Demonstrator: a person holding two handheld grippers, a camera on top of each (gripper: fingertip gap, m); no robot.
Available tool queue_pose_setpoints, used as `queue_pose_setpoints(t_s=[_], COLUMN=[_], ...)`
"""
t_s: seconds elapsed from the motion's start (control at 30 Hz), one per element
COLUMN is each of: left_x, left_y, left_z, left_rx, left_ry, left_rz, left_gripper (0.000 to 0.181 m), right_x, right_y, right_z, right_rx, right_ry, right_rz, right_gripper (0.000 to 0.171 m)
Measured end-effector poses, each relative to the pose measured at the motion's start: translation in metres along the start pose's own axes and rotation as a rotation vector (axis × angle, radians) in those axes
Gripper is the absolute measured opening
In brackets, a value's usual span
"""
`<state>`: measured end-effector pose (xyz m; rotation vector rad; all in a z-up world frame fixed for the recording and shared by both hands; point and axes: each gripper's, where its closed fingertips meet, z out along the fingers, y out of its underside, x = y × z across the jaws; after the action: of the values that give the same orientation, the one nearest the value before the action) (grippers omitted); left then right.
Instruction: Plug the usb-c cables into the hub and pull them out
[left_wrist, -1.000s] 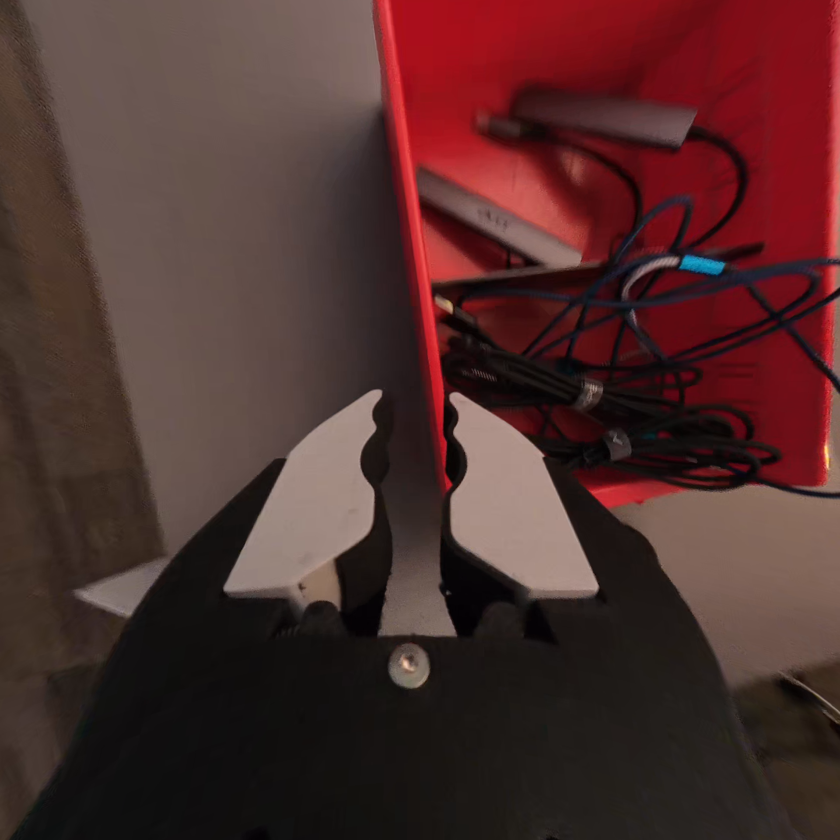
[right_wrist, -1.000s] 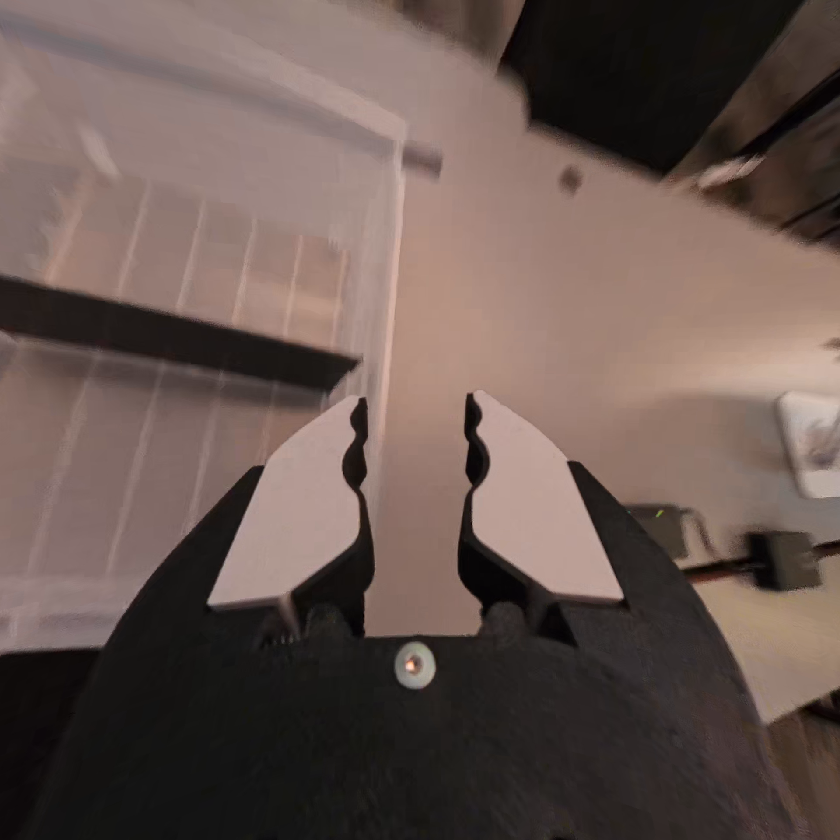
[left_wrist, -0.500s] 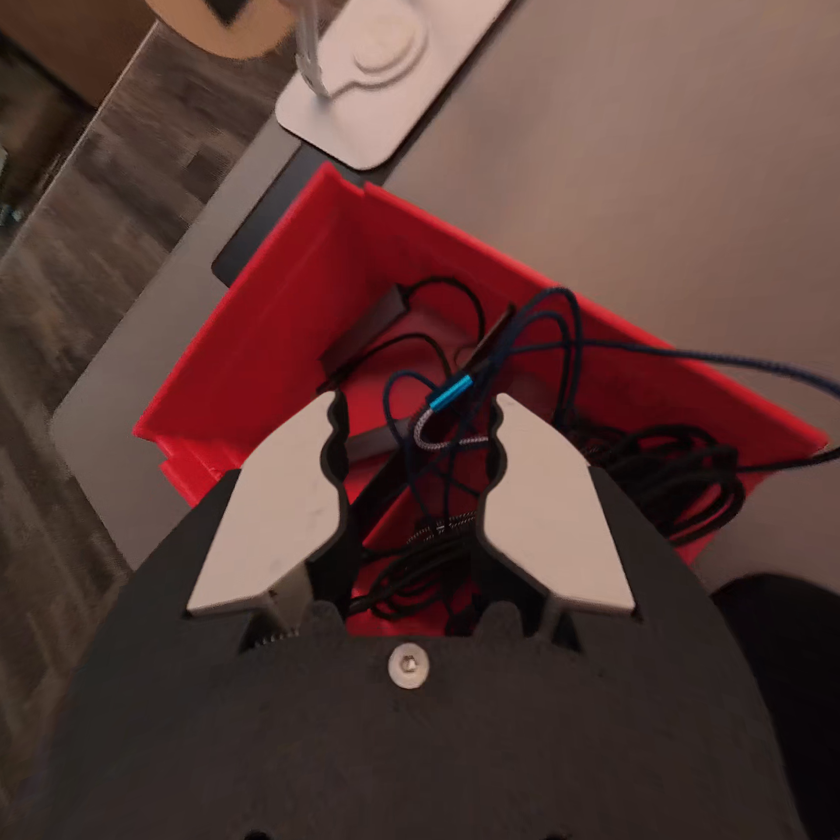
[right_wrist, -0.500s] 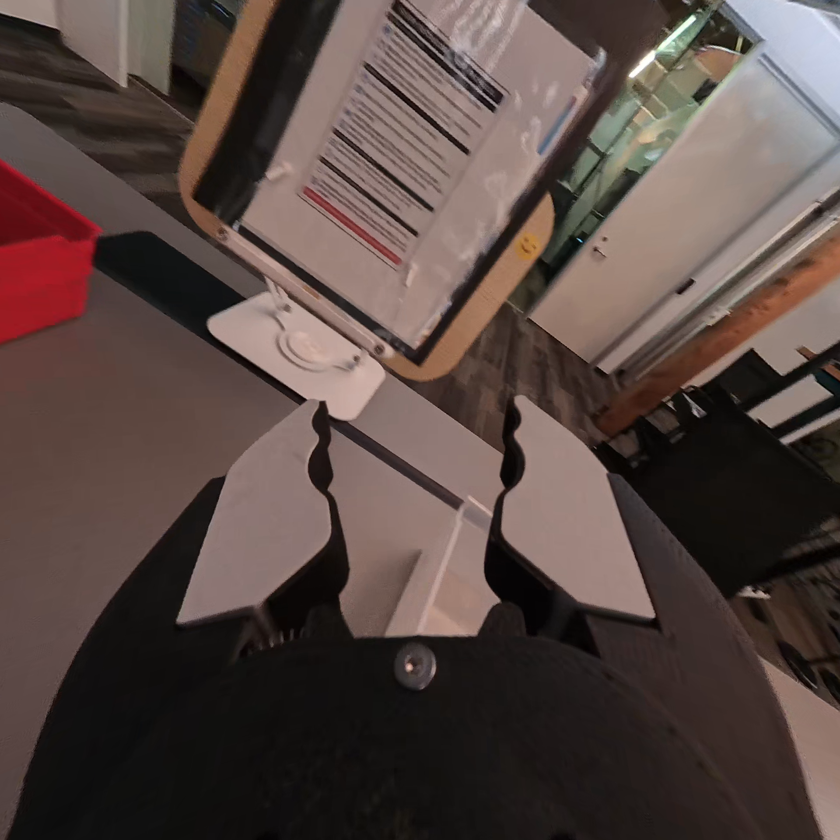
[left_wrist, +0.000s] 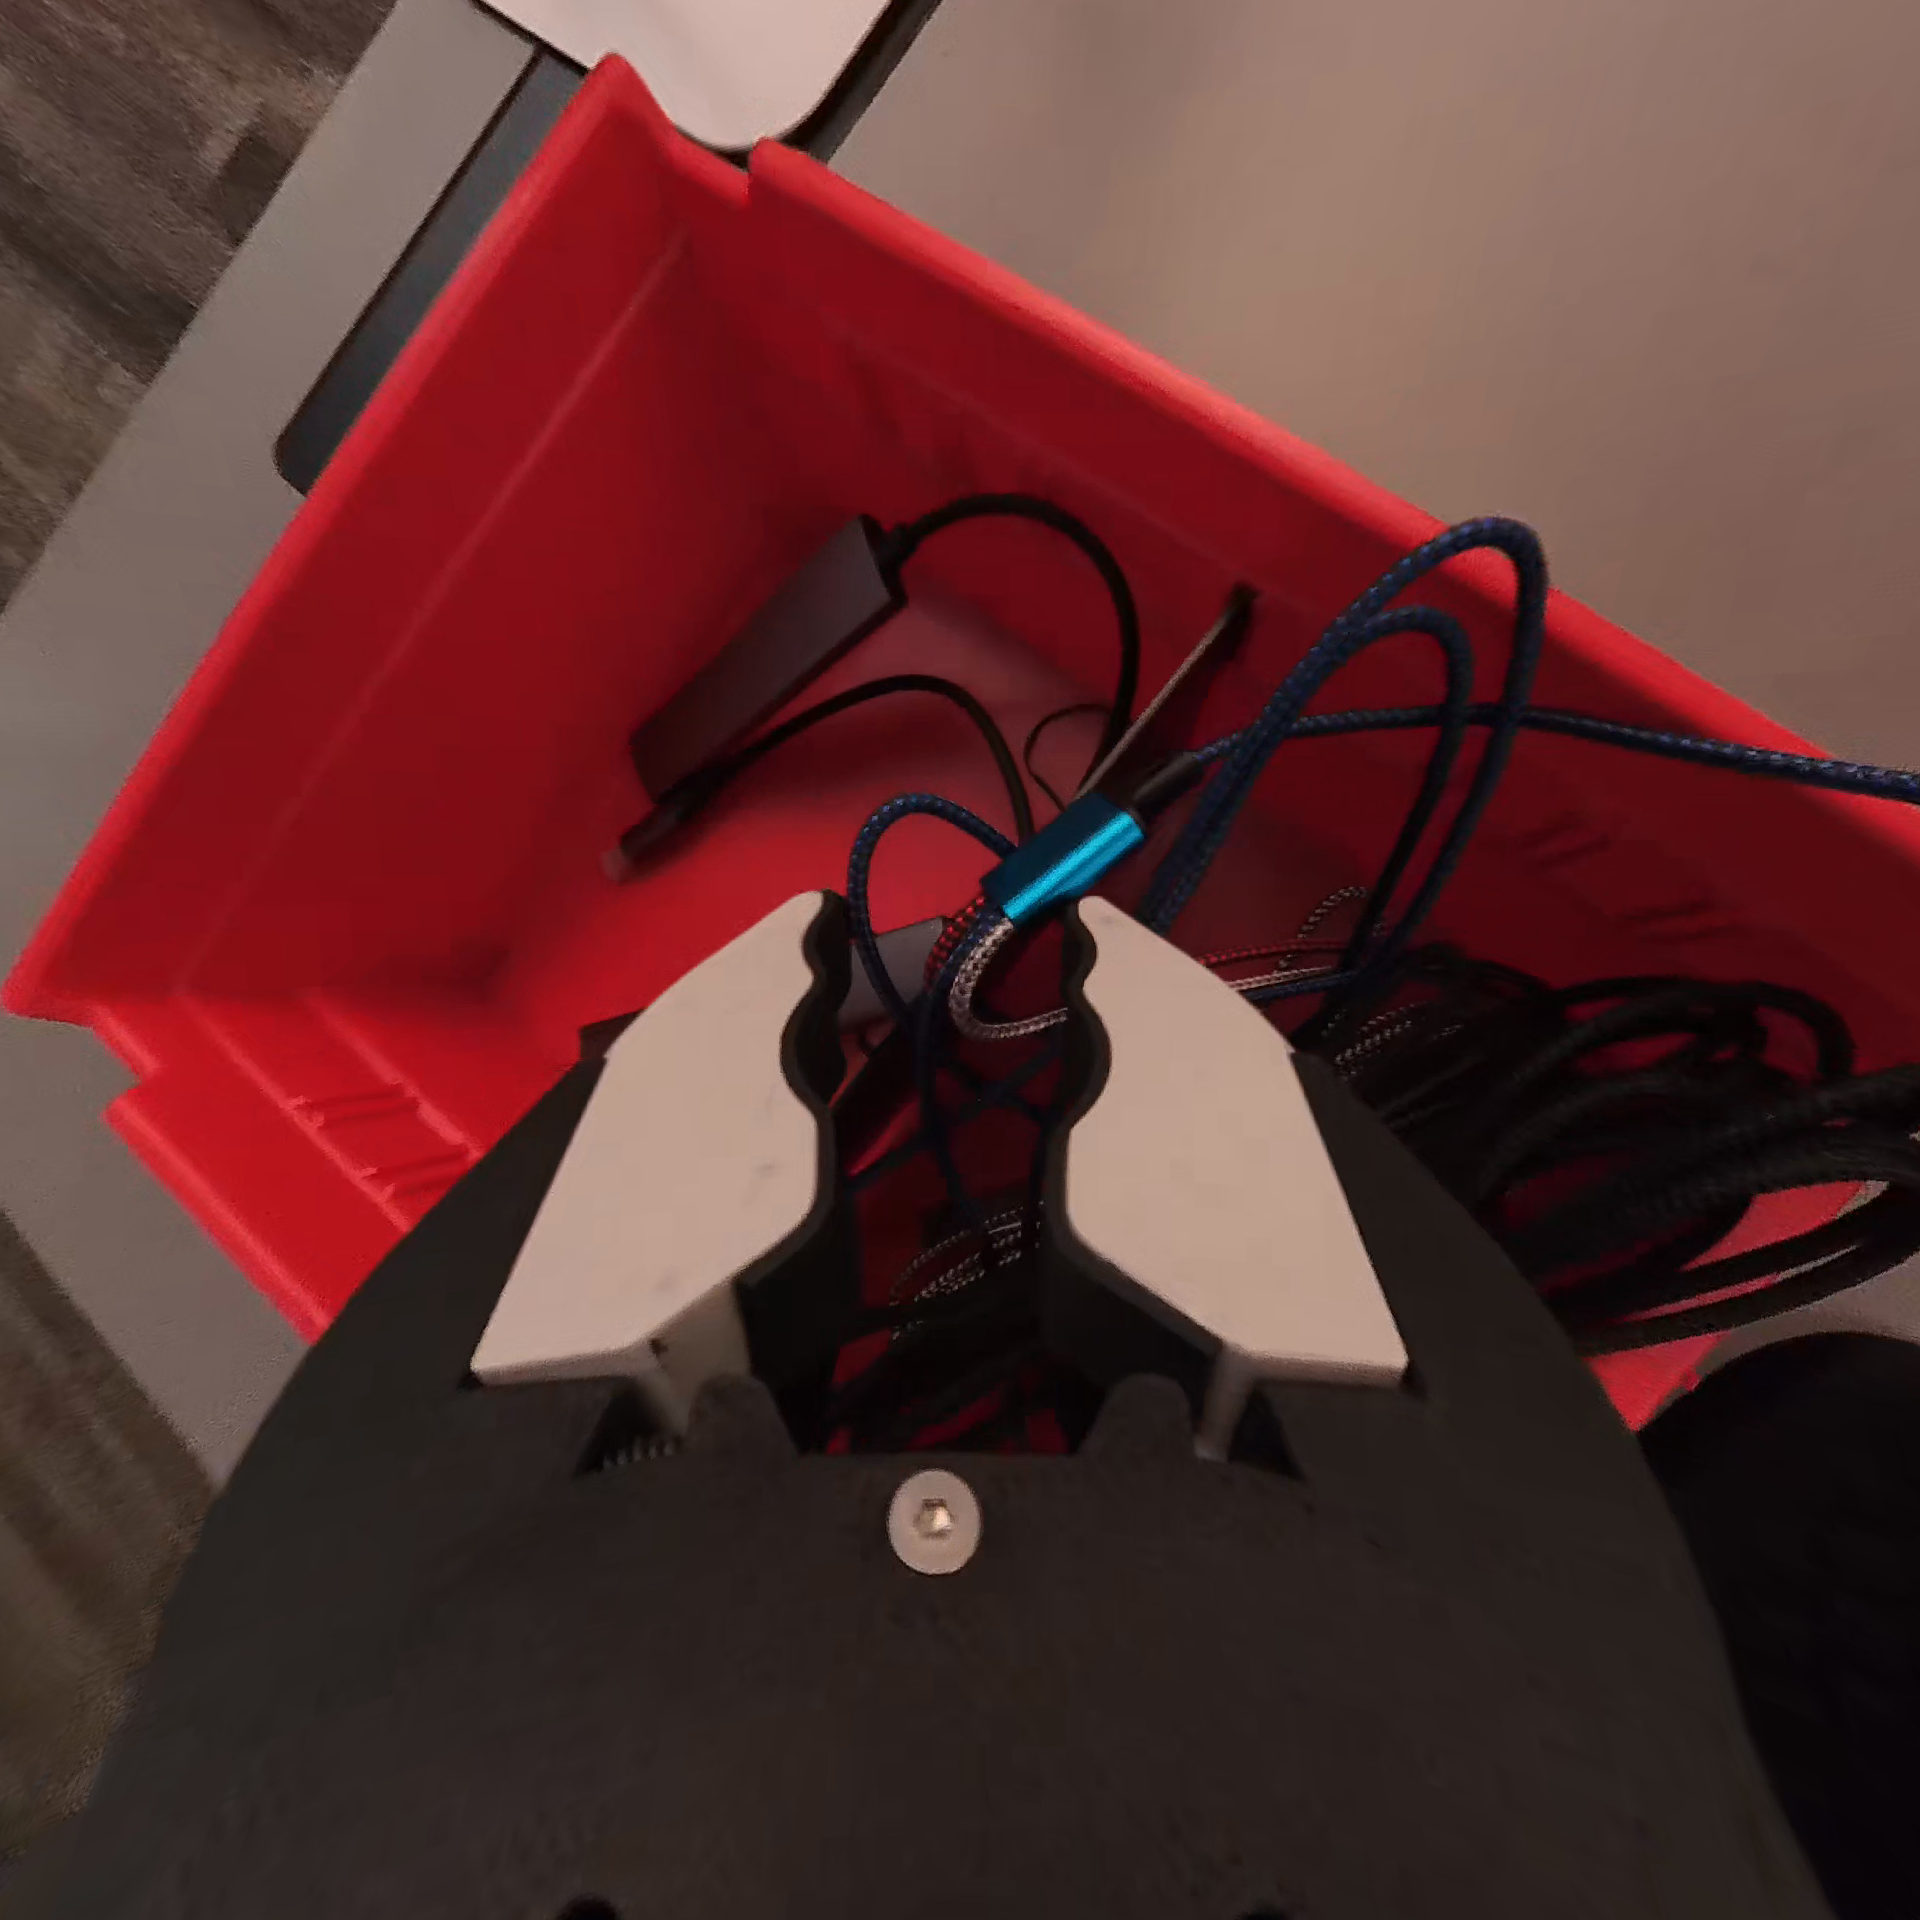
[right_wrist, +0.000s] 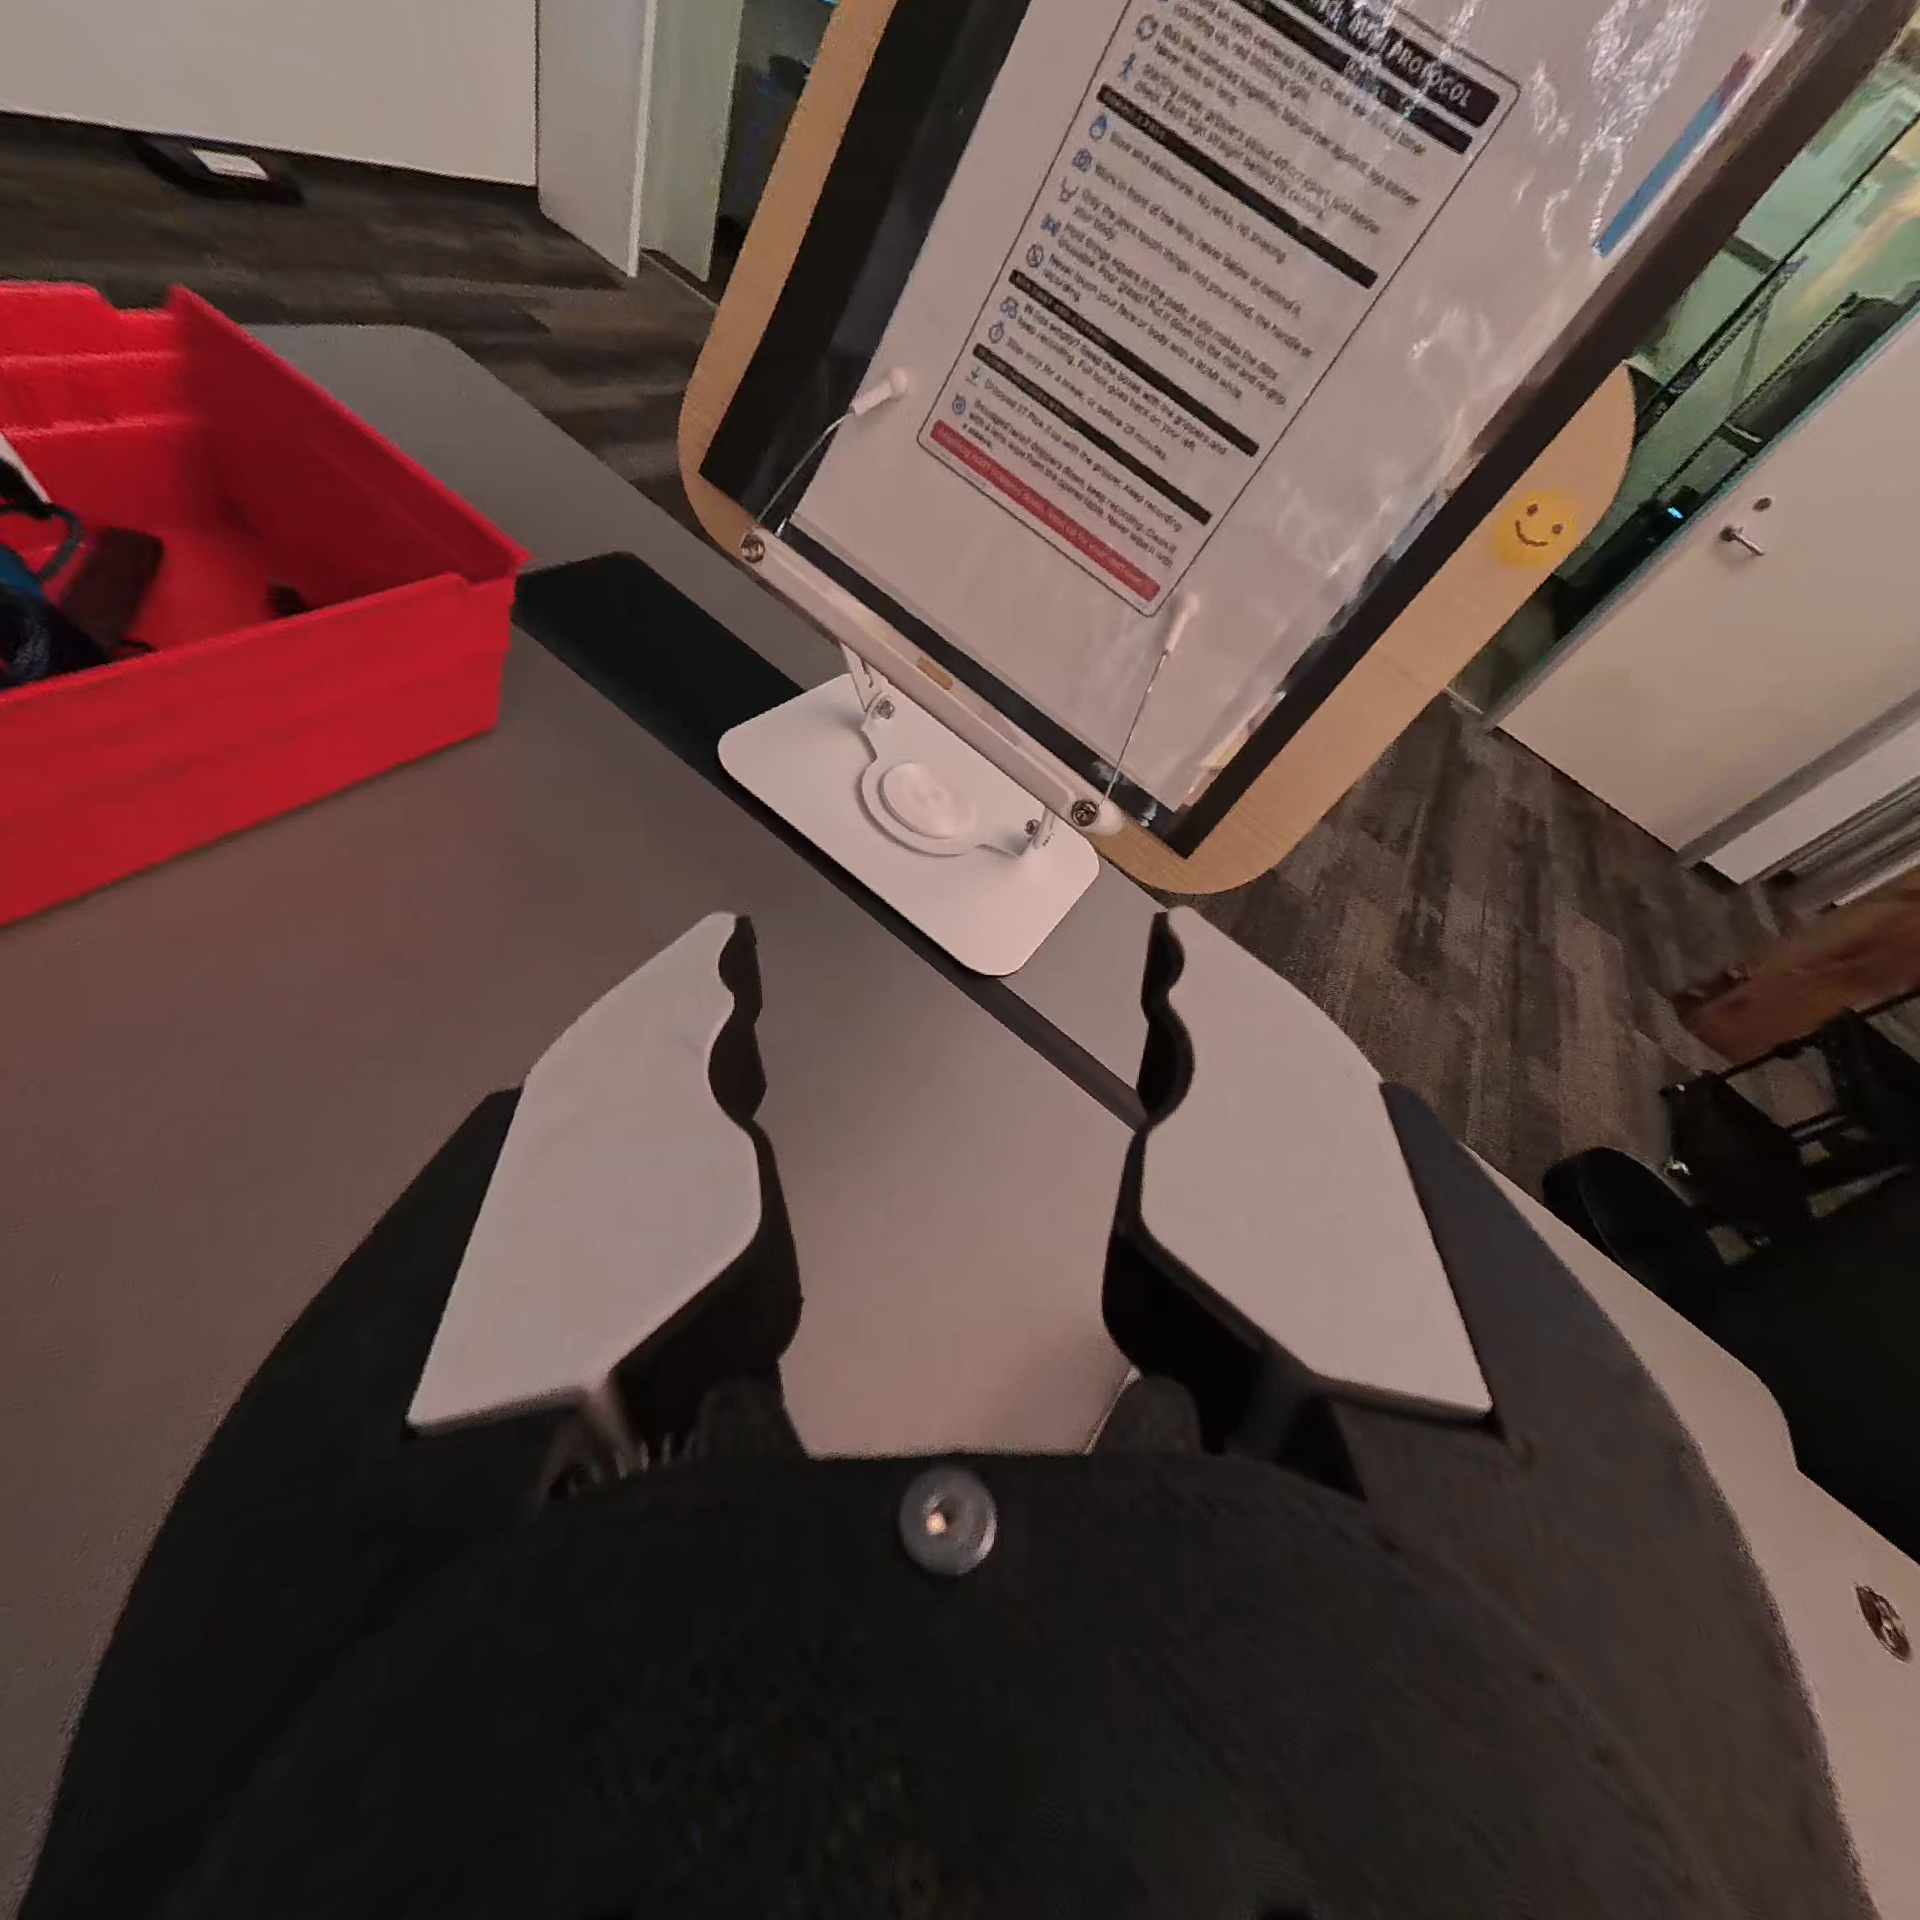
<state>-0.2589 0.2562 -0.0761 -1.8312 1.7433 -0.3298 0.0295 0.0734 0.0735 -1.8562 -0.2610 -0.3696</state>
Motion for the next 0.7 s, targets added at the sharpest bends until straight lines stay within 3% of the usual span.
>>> queue_pose_setpoints(t_s=[0.03, 0.23, 0.53, 0.7], left_x=[0.0, 0.008, 0.004, -0.005], left_y=[0.001, 0.006, -0.016, -0.05], left_z=[0.002, 0.005, -0.045, -0.093], left_rx=[0.004, 0.006, 0.047, 0.21], left_ry=[0.016, 0.18, 0.021, -0.111], left_rz=[-0.027, -0.149, -0.055, -0.092], left_gripper=[0.041, 0.024, 0.019, 0.018], right_x=[0.0, -0.004, 0.005, 0.017], right_y=[0.0, 0.002, 0.006, 0.004], right_z=[-0.001, -0.004, -0.011, -0.019], right_rx=[0.003, -0.002, -0.018, 0.002], right_ry=[-0.003, -0.016, 0.006, 0.027], right_rz=[-0.001, -0.069, -0.125, -0.099], right_gripper=[0.072, 0.072, 0.072, 0.071])
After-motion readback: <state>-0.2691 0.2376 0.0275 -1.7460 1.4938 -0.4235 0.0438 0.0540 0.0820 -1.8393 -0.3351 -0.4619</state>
